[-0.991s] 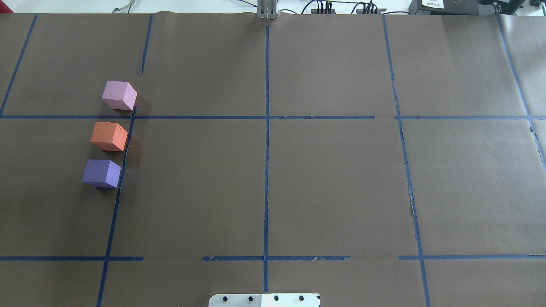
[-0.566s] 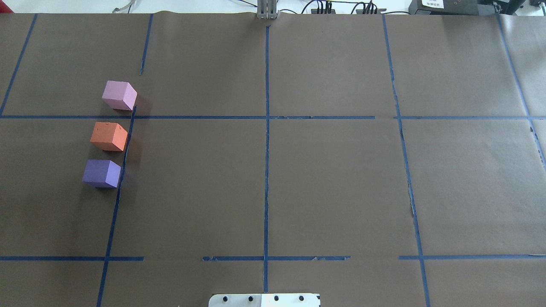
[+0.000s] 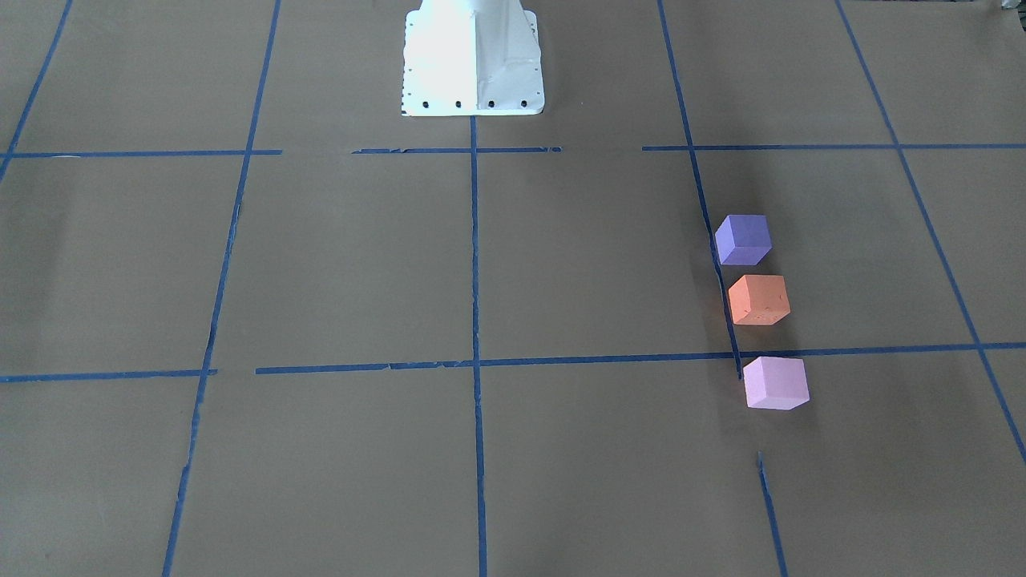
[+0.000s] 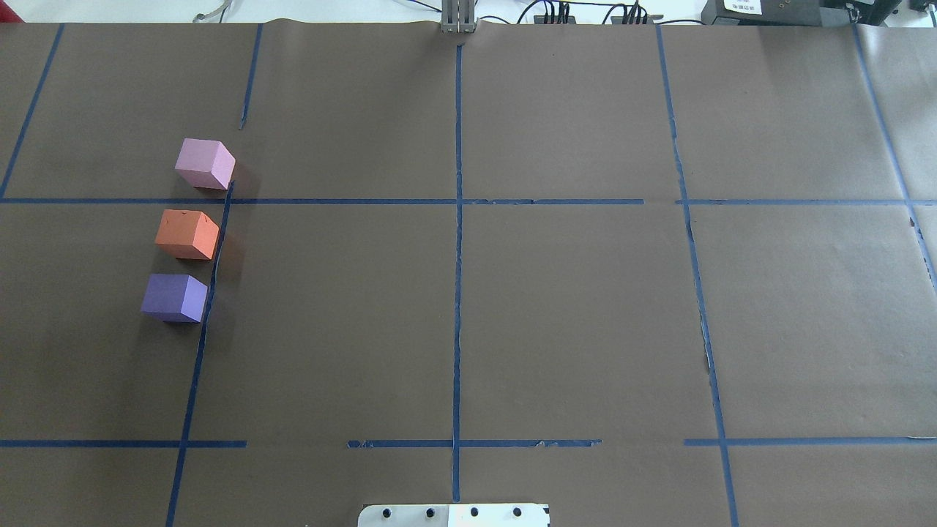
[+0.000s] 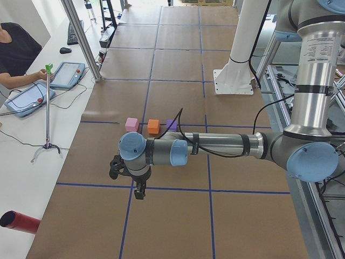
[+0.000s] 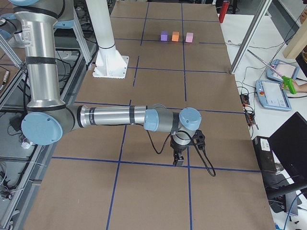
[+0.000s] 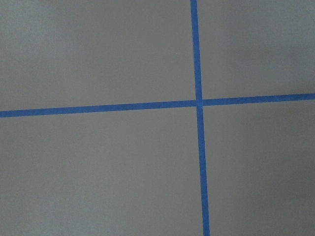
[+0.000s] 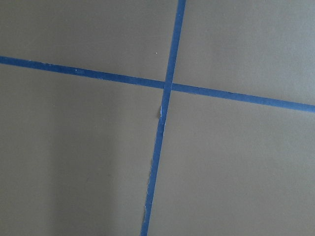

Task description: Arrange blocks in a line

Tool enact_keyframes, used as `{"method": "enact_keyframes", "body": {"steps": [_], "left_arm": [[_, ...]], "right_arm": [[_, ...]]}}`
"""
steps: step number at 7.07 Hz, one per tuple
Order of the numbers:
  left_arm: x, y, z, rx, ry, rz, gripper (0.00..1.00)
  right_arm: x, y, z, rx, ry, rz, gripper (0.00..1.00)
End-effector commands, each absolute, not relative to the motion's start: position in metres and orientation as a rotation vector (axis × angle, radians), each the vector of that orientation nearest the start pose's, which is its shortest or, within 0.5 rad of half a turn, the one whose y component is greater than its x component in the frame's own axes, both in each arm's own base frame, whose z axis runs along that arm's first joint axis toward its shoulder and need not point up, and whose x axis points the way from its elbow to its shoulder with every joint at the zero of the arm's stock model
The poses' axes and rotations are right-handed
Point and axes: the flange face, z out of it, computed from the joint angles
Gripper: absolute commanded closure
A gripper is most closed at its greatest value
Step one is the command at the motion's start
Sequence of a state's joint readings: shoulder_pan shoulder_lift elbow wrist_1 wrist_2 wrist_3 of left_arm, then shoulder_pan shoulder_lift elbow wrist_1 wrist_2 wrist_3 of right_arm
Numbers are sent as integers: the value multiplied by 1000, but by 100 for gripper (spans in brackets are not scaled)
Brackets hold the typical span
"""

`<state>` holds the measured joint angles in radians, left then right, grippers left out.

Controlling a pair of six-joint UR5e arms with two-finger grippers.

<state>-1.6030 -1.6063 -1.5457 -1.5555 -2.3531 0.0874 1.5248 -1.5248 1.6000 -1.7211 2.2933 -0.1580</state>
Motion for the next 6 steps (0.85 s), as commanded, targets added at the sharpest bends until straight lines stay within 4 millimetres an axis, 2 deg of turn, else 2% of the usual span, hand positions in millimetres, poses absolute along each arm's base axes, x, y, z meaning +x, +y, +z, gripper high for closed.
{"method": "enact_keyframes", "body": {"steps": [1, 6], "left_arm": [[-79, -505, 655, 42, 781, 52, 0], [-78, -509, 650, 50, 779, 59, 0]], "right_arm": [[44, -507, 640, -31, -726, -168, 0], [44, -507, 640, -31, -726, -168, 0]]}}
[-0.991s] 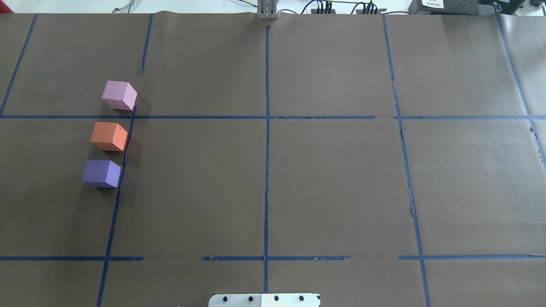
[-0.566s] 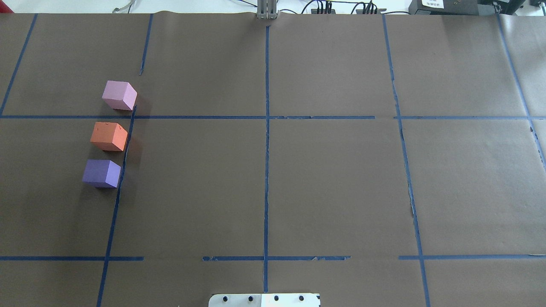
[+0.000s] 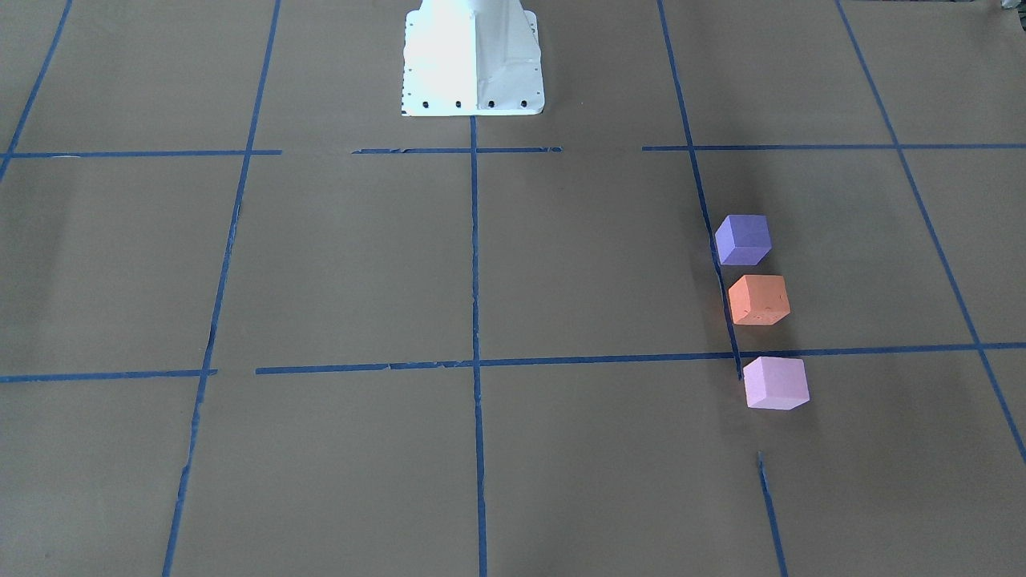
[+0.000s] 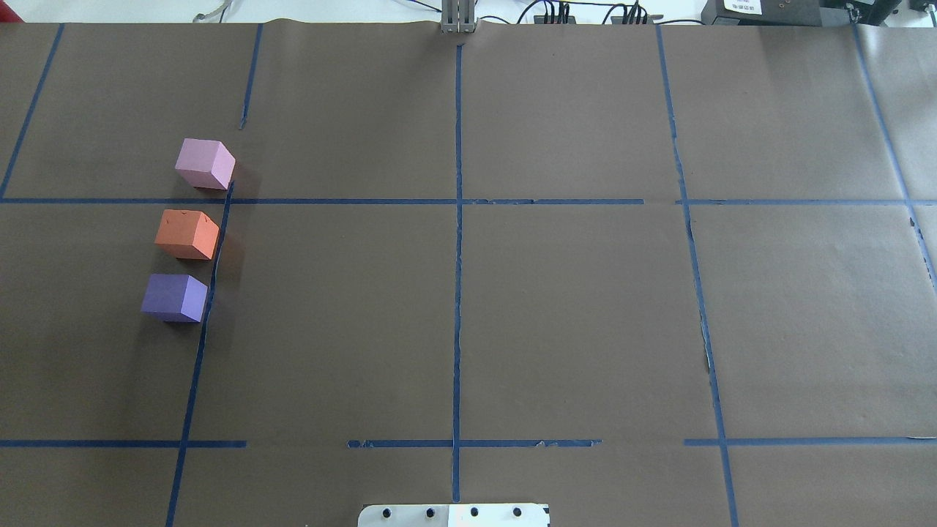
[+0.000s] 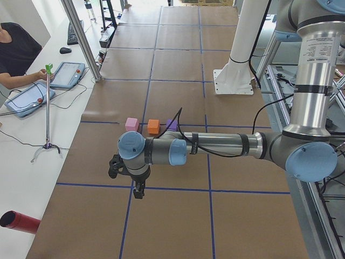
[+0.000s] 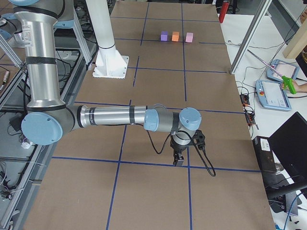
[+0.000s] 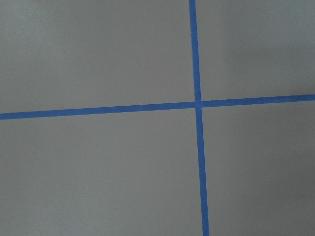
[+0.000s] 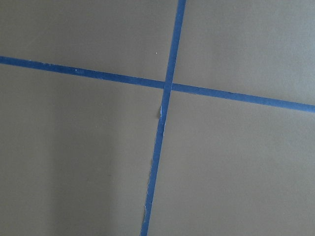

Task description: Arrange blocks in a line

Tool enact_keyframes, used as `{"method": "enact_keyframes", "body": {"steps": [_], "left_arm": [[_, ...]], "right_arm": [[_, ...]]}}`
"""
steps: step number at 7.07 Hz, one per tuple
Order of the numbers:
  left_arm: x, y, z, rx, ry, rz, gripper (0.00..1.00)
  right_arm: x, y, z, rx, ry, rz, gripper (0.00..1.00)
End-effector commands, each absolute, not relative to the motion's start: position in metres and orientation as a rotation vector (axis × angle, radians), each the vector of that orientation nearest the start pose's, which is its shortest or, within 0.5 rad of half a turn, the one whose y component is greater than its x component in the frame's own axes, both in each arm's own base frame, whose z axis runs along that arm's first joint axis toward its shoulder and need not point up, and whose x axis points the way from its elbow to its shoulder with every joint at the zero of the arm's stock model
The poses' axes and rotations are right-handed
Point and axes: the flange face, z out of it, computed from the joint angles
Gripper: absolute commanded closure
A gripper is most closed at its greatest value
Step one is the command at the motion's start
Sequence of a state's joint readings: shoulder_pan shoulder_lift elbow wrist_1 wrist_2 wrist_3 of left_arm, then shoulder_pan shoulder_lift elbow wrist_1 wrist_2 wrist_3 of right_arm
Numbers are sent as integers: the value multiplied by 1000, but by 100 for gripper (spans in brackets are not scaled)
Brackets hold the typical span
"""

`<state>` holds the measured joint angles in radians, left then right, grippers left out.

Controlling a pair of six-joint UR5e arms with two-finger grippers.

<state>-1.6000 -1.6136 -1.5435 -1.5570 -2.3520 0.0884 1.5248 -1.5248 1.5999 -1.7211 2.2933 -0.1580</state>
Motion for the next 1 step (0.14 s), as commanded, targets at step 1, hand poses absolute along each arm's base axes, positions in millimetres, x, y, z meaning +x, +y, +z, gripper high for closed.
{"method": "enact_keyframes", "body": {"steps": [1], "left_arm": [[-78, -509, 651, 49, 779, 58, 0]], "right_arm": [[45, -507, 640, -31, -726, -166, 0]]}}
